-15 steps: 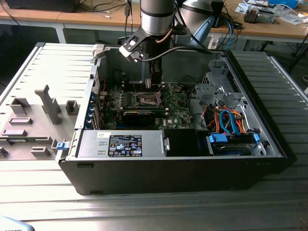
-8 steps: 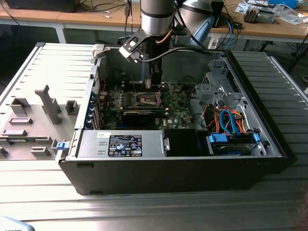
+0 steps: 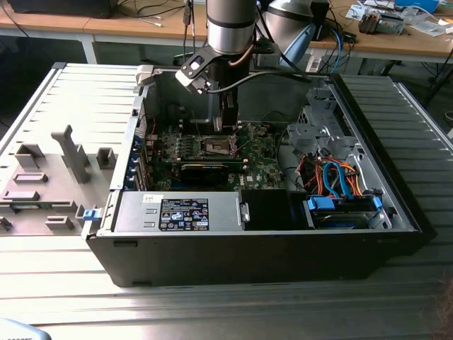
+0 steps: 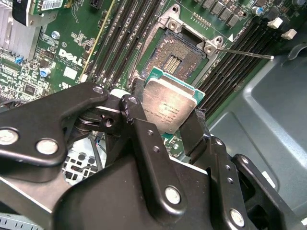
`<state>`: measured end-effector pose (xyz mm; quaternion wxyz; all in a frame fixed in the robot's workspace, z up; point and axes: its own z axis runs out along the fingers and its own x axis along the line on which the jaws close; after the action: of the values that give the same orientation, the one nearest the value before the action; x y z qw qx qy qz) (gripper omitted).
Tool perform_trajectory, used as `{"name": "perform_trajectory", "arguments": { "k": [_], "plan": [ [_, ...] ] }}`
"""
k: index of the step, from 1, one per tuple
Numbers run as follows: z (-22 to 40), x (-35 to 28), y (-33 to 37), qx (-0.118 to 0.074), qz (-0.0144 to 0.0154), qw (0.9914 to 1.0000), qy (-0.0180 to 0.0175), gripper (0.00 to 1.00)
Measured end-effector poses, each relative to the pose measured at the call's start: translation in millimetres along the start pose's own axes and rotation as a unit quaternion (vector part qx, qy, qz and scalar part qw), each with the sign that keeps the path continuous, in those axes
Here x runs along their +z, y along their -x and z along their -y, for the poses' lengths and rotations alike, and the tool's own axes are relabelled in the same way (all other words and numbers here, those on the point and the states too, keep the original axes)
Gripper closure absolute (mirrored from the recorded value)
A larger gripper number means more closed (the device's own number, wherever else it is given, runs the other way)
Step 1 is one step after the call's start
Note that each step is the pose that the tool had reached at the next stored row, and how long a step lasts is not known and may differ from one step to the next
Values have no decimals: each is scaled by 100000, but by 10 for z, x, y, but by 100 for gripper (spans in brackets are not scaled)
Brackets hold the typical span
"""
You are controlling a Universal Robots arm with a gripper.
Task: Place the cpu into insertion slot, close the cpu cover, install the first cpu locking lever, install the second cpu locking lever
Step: 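Place the cpu into insertion slot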
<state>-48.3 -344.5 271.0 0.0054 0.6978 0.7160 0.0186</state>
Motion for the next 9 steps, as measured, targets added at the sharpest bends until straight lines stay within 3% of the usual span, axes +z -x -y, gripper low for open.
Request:
{"name": "perform_trajectory", "arguments": {
  "k": [9],
  "plan": [
    [1,24,0,-2,-1,100000,0,45]
  ]
}}
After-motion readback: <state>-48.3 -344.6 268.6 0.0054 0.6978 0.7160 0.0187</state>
